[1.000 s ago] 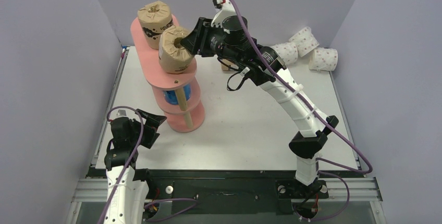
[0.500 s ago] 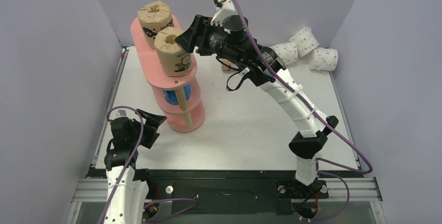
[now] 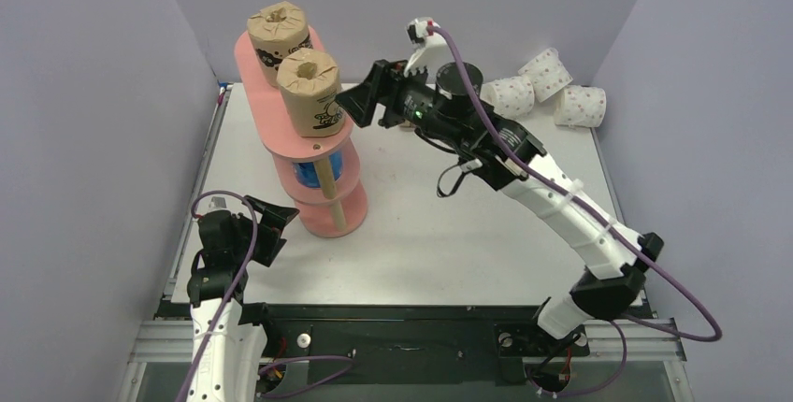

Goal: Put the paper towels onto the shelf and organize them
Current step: Place the paper towel on the shelf.

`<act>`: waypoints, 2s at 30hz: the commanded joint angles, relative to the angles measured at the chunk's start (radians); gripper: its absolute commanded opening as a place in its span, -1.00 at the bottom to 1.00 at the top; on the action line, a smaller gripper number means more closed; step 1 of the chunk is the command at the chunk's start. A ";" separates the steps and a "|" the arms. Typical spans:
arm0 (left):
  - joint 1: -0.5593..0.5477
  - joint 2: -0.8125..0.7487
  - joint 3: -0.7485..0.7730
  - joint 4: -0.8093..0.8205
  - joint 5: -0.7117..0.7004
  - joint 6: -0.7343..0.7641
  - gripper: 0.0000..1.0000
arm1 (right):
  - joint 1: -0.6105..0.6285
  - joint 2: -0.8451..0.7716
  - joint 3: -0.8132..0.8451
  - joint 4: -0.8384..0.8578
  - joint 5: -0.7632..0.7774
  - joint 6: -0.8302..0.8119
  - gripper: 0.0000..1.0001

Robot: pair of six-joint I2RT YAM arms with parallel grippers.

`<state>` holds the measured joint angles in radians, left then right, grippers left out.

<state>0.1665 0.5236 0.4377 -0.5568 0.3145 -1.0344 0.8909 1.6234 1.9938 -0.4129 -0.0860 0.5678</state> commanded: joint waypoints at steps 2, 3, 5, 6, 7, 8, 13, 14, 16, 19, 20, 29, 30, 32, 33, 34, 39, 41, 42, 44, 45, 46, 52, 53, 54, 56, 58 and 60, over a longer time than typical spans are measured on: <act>0.008 -0.009 0.012 0.016 0.000 0.011 0.87 | 0.012 -0.222 -0.325 0.313 -0.006 -0.198 0.40; 0.008 -0.009 0.008 0.021 0.001 0.010 0.87 | 0.012 -0.240 -0.336 0.290 0.002 -0.239 0.42; 0.007 -0.005 0.005 0.025 0.001 0.008 0.87 | 0.008 -0.241 -0.339 0.254 0.027 -0.281 0.53; 0.007 -0.004 0.005 0.025 0.003 0.007 0.87 | 0.006 -0.238 -0.342 0.251 0.030 -0.290 0.57; 0.007 -0.002 0.006 0.026 0.004 0.007 0.87 | 0.001 -0.233 -0.350 0.251 0.026 -0.304 0.60; 0.008 -0.001 0.006 0.025 0.004 0.007 0.87 | -0.001 -0.219 -0.350 0.250 0.025 -0.309 0.60; 0.007 -0.011 0.007 0.013 -0.004 0.013 0.87 | -0.002 -0.146 -0.310 0.232 -0.024 -0.333 0.64; 0.007 -0.012 0.007 0.009 -0.005 0.015 0.87 | -0.001 -0.132 -0.306 0.236 -0.038 -0.335 0.65; 0.008 -0.013 0.008 0.005 -0.009 0.018 0.87 | 0.004 -0.117 -0.303 0.252 -0.049 -0.337 0.66; 0.008 -0.009 0.013 0.006 0.002 0.019 0.87 | 0.008 -0.093 -0.278 0.251 -0.046 -0.337 0.67; 0.008 -0.008 0.016 0.007 0.004 0.019 0.87 | 0.008 -0.081 -0.267 0.248 -0.042 -0.338 0.67; 0.008 -0.019 0.011 0.001 0.013 0.023 0.87 | 0.016 -0.055 -0.254 0.281 -0.048 -0.328 0.68; 0.008 -0.019 0.010 -0.002 0.015 0.024 0.87 | 0.018 -0.054 -0.253 0.287 -0.048 -0.327 0.68; 0.008 -0.019 0.011 -0.004 0.015 0.026 0.87 | 0.022 -0.047 -0.246 0.290 -0.050 -0.329 0.68; 0.008 -0.019 0.012 -0.004 0.014 0.026 0.87 | 0.022 -0.039 -0.239 0.290 -0.051 -0.330 0.68; 0.008 -0.019 0.013 -0.005 0.015 0.026 0.87 | 0.026 -0.034 -0.225 0.286 -0.053 -0.333 0.69; 0.008 -0.018 0.016 -0.005 0.016 0.027 0.87 | 0.034 0.028 -0.136 0.229 -0.041 -0.344 0.69; 0.008 -0.019 0.015 -0.005 0.015 0.028 0.87 | 0.038 0.048 -0.110 0.213 -0.028 -0.349 0.70; 0.008 -0.019 0.015 -0.004 0.015 0.028 0.87 | 0.040 0.061 -0.102 0.207 -0.024 -0.349 0.70; 0.007 -0.020 0.015 -0.005 0.016 0.029 0.87 | 0.042 0.079 -0.081 0.193 -0.008 -0.350 0.69; 0.007 -0.020 0.015 -0.005 0.016 0.029 0.87 | 0.044 0.085 -0.066 0.183 -0.004 -0.350 0.70; 0.008 -0.020 0.015 -0.005 0.016 0.029 0.87 | 0.044 0.097 -0.057 0.178 0.005 -0.350 0.70; 0.008 -0.016 0.015 -0.002 0.013 0.035 0.87 | 0.044 0.135 -0.014 0.159 0.039 -0.343 0.70; 0.008 -0.017 0.014 -0.002 0.012 0.036 0.87 | 0.044 0.145 -0.008 0.157 0.039 -0.344 0.70; 0.008 -0.016 0.013 -0.002 0.013 0.036 0.87 | 0.044 0.150 0.004 0.151 0.038 -0.346 0.70; 0.008 -0.016 0.011 0.000 0.014 0.037 0.87 | 0.045 0.163 0.018 0.147 0.036 -0.349 0.71; 0.008 -0.016 0.008 0.000 0.012 0.037 0.87 | 0.043 0.174 0.033 0.143 0.037 -0.352 0.71; 0.008 -0.017 0.006 0.001 0.011 0.038 0.87 | 0.041 0.189 0.049 0.136 0.037 -0.355 0.71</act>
<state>0.1665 0.5133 0.4362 -0.5579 0.3187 -1.0119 0.9310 1.7924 1.9781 -0.2756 -0.0719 0.2329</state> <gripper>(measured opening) 0.935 0.853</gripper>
